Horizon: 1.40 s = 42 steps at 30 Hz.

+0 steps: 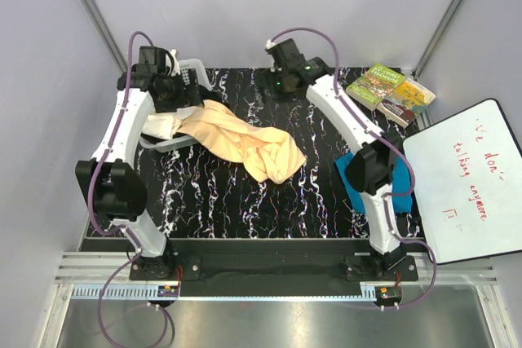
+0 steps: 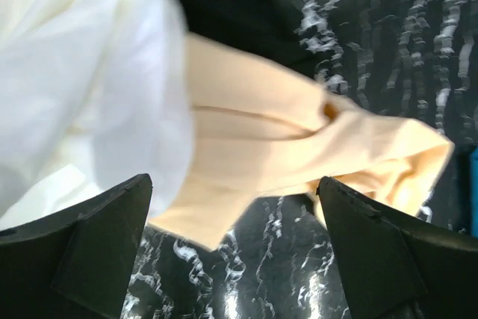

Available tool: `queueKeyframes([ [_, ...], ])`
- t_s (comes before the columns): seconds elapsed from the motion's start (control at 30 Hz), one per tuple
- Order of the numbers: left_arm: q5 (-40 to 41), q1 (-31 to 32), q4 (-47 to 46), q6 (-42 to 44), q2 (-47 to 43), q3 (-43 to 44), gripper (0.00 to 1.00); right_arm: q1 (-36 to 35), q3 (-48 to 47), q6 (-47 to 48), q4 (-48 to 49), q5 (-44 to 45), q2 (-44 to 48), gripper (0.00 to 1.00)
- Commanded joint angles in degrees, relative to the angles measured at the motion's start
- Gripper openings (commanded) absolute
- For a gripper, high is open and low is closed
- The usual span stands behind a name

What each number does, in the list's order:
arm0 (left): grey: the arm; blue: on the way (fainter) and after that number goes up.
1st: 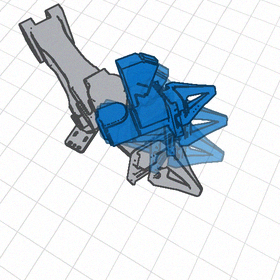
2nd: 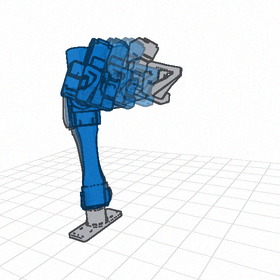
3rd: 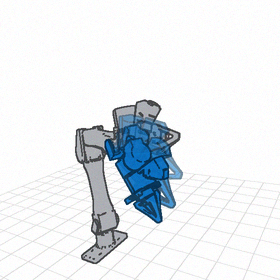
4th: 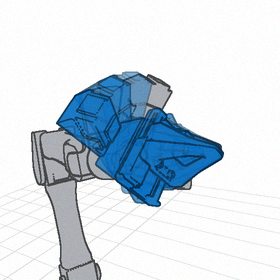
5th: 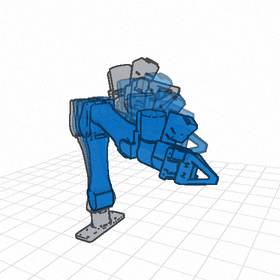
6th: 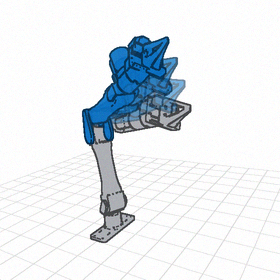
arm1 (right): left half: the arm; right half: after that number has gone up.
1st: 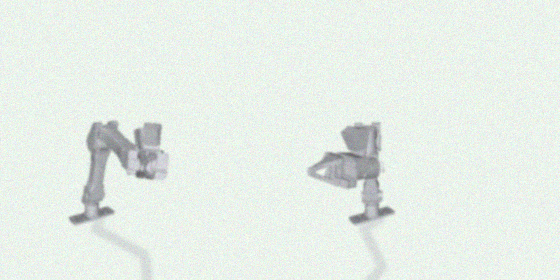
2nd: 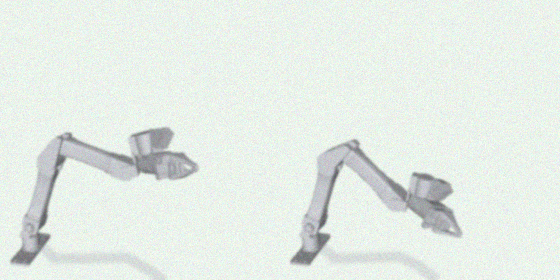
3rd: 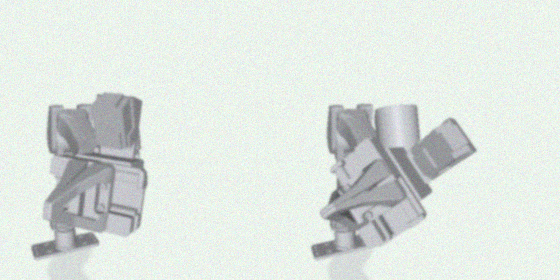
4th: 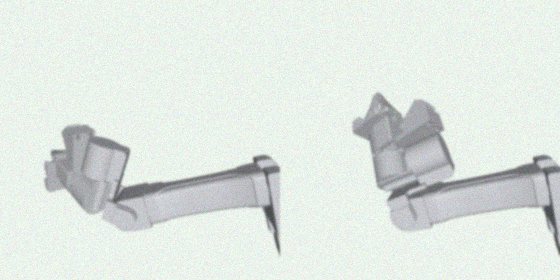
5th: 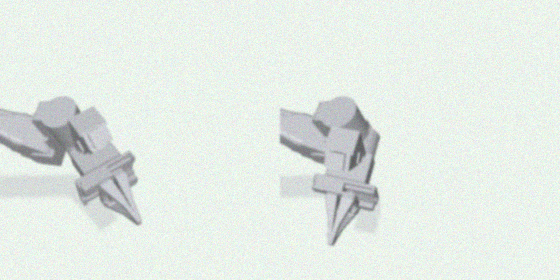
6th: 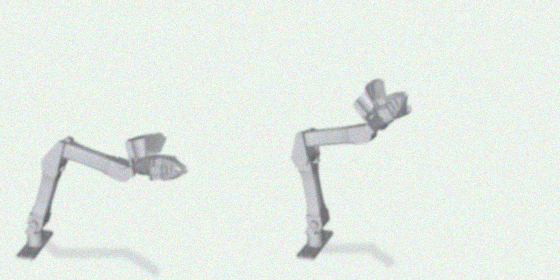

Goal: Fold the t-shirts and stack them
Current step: Grab crumpled tshirt from bin with the right arm

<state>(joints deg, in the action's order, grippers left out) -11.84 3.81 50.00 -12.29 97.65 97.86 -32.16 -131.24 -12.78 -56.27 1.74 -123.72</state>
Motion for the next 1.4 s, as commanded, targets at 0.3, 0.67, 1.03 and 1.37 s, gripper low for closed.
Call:
queueKeyframes([
  [0.3,5.2,-3.2,2.3,-1.1,-0.4,0.0,0.99,-7.1,-15.2,1.8,-0.5,-13.9,-15.5,0.99],
  [0.67,4.2,-3.7,2.8,-0.7,-0.7,2.4,0.99,-8.3,-12.4,-1.5,-0.7,-10.8,-21.3,0.76],
  [1.03,-4.3,-3.6,-0.7,-1.7,0.3,4.2,0.99,-8.3,-10.5,-2.2,-2.3,-2.4,-13.5,0.0],
  [1.37,-7.2,-1.8,-2.8,-5.5,11.1,12.0,0.99,-8.4,-7.6,-0.9,-2.4,7.4,5.7,0.0],
])
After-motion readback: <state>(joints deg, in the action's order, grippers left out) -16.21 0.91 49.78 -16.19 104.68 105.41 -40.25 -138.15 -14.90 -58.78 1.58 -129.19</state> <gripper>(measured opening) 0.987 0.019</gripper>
